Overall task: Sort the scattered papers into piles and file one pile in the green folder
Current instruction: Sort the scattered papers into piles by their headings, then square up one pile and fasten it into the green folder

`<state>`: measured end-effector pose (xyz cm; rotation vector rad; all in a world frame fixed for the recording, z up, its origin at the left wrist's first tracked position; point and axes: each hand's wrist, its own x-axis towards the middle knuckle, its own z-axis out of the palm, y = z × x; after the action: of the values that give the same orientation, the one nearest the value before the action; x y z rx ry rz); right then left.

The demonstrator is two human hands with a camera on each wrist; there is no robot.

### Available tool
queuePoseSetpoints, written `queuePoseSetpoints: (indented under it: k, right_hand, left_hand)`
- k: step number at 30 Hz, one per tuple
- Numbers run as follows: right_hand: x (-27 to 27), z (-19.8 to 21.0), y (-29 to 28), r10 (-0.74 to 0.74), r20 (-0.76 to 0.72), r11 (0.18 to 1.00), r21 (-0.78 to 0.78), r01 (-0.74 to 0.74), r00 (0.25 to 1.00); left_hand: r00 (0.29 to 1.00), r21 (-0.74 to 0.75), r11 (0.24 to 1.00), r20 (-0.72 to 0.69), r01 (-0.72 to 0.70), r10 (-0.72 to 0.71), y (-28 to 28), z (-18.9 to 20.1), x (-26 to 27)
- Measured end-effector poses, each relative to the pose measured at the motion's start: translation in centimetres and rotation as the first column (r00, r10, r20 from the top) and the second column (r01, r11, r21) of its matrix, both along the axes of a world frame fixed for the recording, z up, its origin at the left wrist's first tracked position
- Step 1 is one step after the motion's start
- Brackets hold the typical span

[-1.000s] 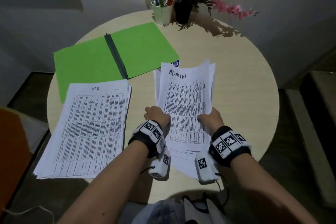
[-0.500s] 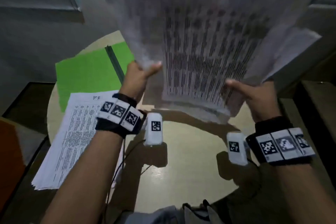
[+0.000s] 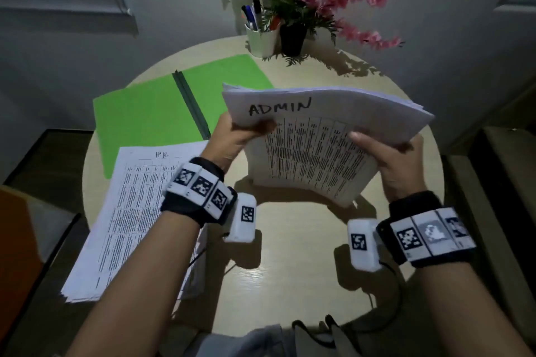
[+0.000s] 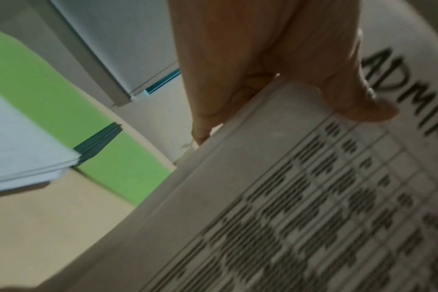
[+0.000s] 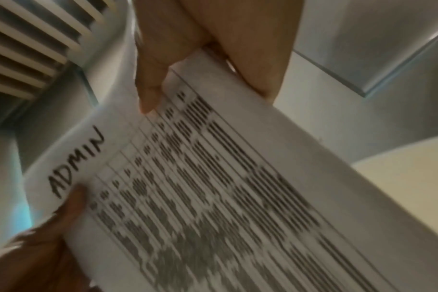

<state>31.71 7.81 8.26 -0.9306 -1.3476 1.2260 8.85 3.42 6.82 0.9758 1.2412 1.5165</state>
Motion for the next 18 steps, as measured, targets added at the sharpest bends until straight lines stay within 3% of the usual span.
queuePoseSetpoints:
  k: [3, 5, 9, 12, 14, 16, 18]
  right_hand:
    - [-0.7, -1.8, -0.7, -0.071, -0.007, 0.991, -0.113, 0.07, 0.997]
    - [-1.0, -1.8, -0.7, -0.114, -0.027, 0.986, -0.122, 0.11, 0.993]
    - [-3.0, -1.3, -0.4, -0.113, 0.078, 0.989, -0.084, 0.12, 0.99]
    - [-6.4, -1.7, -1.7, -0.028, 0.236, 0.995, -0.084, 0.049, 0.971]
    - [-9.5, -2.0, -3.0, 0.012, 0.24, 0.993, -0.12, 0.018, 0.971]
    - [-12.4, -2.3, -4.2, 0.034, 0.186, 0.984, -0.181, 0.0, 0.982]
    - [-15.2, -3.7, -5.5, 0.063, 0.196, 0.969, -0.246, -0.013, 0.979]
  left_hand:
    - [0.999, -0.103, 0.994, -0.031, -0.033, 0.03, 0.5, -2.0, 0.8]
    - [0.995, -0.121, 0.989, 0.042, -0.082, 0.088, 0.5, -1.6, 0.3]
    - [0.977, 0.009, 0.984, 0.125, -0.176, 0.173, 0.4, 2.2, -2.6]
    - [0.91, 0.062, 0.922, 0.196, -0.383, 0.365, -0.2, 5.1, -6.2]
    - [0.889, 0.051, 0.891, 0.109, -0.452, 0.445, -1.3, 6.1, -8.1]
    - [0.875, -0.051, 0.881, -0.159, -0.47, 0.458, -2.6, 5.9, -9.4]
    - [0.826, -0.198, 0.852, -0.424, -0.485, 0.372, -4.2, 3.6, -11.8]
